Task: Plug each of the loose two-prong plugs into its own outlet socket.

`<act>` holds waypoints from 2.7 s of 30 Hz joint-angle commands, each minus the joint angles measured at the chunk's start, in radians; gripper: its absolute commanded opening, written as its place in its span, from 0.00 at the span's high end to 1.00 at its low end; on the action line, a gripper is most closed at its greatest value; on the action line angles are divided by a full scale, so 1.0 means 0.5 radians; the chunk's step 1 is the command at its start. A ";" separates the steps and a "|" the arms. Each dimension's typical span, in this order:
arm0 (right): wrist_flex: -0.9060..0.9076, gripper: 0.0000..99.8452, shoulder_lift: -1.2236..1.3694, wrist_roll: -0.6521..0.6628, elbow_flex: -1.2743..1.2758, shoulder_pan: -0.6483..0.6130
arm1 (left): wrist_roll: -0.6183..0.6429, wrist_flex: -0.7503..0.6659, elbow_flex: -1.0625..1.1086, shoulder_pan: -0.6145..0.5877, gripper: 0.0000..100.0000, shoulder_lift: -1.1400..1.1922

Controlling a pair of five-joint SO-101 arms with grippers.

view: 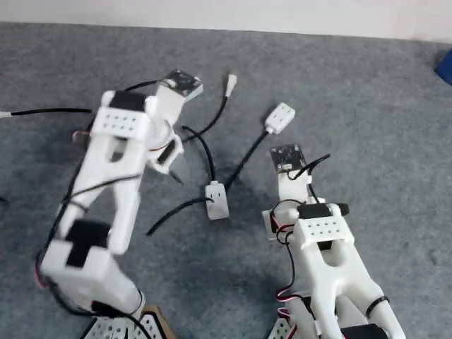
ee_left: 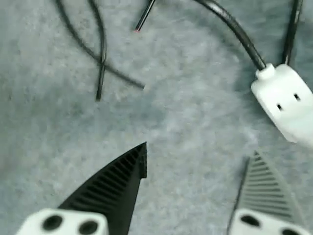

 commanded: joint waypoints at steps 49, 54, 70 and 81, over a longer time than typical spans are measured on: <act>-0.023 0.43 -0.063 -0.009 0.029 -0.130 | 1.221 0.470 -0.876 0.391 0.57 0.219; -0.017 0.43 -0.063 -0.206 0.020 0.035 | 1.363 0.491 -0.879 0.370 0.57 0.241; 0.272 0.43 -0.066 -0.249 -0.137 0.097 | 1.350 0.031 -0.054 0.336 0.57 0.241; 0.269 0.43 -0.066 -0.249 -0.137 0.097 | 1.206 -0.092 0.330 0.296 0.57 0.241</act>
